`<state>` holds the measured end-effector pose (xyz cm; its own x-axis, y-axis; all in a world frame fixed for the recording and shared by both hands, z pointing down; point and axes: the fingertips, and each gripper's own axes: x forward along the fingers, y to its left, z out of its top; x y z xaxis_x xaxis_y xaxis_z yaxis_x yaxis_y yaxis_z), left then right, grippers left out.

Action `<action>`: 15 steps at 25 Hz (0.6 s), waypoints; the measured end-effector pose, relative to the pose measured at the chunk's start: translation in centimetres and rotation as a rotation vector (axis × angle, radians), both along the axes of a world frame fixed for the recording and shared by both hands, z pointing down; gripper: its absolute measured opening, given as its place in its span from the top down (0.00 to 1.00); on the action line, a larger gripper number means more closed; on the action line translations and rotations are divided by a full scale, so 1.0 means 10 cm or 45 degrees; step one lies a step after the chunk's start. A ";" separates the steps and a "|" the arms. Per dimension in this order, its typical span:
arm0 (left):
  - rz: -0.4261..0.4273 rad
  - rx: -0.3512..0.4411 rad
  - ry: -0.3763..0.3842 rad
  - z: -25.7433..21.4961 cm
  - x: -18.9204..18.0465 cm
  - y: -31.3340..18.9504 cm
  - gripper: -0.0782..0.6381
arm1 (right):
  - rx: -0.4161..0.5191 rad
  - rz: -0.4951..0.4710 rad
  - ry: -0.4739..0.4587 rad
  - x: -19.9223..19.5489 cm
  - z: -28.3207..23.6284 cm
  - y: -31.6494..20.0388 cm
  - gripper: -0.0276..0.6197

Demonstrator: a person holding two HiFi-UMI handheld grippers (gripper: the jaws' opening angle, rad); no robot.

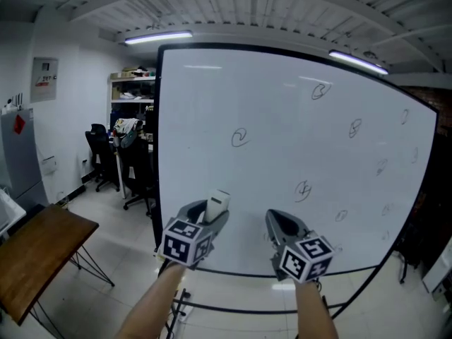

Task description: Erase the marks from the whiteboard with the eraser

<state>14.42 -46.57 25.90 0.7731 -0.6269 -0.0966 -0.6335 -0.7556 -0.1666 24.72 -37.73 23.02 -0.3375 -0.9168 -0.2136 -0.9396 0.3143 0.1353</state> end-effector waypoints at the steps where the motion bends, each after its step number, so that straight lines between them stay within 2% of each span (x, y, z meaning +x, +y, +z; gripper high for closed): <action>1: 0.011 -0.005 -0.006 0.03 0.03 0.04 0.54 | -0.005 -0.003 0.001 -0.01 0.02 0.01 0.97; 6: 0.047 -0.004 0.003 0.03 0.12 0.14 0.54 | 0.008 -0.008 0.024 -0.05 -0.03 0.09 0.97; 15: 0.041 -0.006 0.017 0.01 0.09 0.20 0.54 | 0.009 -0.004 0.046 -0.08 -0.04 0.13 0.98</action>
<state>15.30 -44.61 25.97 0.7915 -0.6022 -0.1044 -0.6111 -0.7762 -0.1549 23.94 -36.41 22.60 -0.3479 -0.9143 -0.2075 -0.9331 0.3163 0.1710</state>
